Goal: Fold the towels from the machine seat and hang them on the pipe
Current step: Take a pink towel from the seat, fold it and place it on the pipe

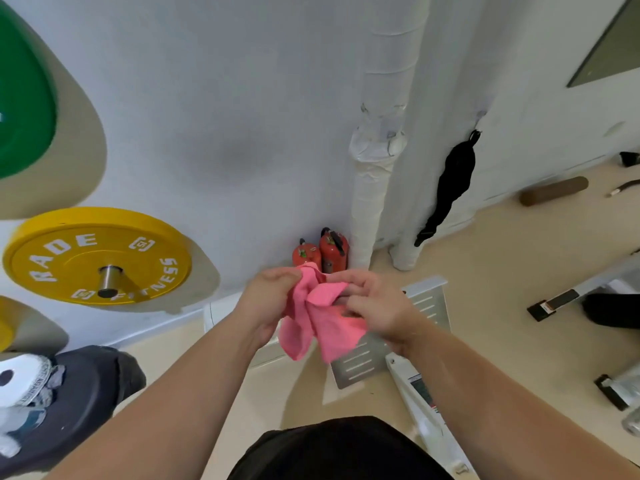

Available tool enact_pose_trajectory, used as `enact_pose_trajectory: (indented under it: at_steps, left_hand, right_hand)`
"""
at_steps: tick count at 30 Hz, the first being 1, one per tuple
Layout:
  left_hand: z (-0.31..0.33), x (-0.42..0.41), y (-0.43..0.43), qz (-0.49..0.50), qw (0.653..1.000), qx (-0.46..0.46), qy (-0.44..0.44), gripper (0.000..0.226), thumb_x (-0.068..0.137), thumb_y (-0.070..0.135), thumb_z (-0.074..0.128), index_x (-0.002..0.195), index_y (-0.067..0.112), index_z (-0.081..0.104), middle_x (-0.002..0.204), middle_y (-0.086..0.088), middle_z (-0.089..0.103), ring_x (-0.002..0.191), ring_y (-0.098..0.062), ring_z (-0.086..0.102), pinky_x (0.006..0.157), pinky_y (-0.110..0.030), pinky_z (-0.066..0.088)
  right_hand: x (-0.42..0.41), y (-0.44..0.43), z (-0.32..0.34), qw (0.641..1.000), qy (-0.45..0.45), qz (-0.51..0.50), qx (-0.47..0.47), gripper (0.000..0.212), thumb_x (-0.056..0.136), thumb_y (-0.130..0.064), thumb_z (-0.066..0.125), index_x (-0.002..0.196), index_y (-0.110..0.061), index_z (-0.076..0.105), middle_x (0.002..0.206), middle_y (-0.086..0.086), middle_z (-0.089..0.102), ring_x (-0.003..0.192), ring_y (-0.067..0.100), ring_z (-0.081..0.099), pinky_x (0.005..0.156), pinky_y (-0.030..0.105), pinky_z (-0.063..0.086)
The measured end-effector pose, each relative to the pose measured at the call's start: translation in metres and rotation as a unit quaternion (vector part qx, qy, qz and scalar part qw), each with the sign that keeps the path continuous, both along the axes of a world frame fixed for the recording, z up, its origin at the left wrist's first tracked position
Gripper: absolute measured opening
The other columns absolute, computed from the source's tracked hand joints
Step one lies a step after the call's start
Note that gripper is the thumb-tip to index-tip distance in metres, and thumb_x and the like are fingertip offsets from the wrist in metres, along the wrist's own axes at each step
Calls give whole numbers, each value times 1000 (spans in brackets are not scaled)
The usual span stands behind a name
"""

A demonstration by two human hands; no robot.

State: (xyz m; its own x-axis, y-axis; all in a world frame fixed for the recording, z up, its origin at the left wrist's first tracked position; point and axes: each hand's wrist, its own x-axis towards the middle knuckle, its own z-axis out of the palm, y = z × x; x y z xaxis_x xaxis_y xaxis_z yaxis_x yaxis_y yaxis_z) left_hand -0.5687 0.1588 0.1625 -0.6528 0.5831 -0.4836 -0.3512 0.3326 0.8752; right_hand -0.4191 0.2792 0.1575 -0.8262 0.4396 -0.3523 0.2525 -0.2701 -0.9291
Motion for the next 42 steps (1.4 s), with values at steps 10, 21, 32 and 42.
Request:
enact_pose_trajectory:
  at_steps: [10, 21, 32, 42]
  left_hand:
    - [18, 34, 9, -66, 993, 95, -38, 39, 77, -8, 61, 112, 0, 75, 111, -34, 68, 95, -33, 62, 90, -45, 48]
    - [28, 23, 3, 30, 995, 90, -43, 17, 82, -14, 67, 79, 3, 71, 74, -14, 70, 65, -23, 65, 60, -29, 57]
    - [52, 39, -5, -93, 984, 147, -38, 22, 97, 5, 58, 108, -1, 76, 112, -29, 70, 97, -35, 60, 90, -47, 42]
    - [53, 48, -16, -81, 981, 162, 65, 19, 93, 7, 67, 109, 8, 78, 109, -19, 76, 106, -31, 70, 92, -41, 54]
  right_hand:
    - [2, -1, 13, 986, 26, -130, 104, 10, 85, 1, 74, 86, -9, 75, 75, 10, 75, 68, 10, 66, 66, 20, 52]
    - [13, -7, 31, 966, 76, -64, 240, 10, 81, -9, 81, 79, -18, 79, 82, 0, 73, 82, 11, 66, 77, 23, 50]
    - [16, -16, 44, 960, 96, -120, 236, 10, 81, -13, 83, 75, -13, 75, 69, 7, 68, 64, 6, 55, 62, 21, 45]
    - [7, -27, 46, 944, 74, -155, 280, 15, 80, -20, 83, 71, -17, 72, 58, -13, 61, 56, 0, 52, 58, 16, 40]
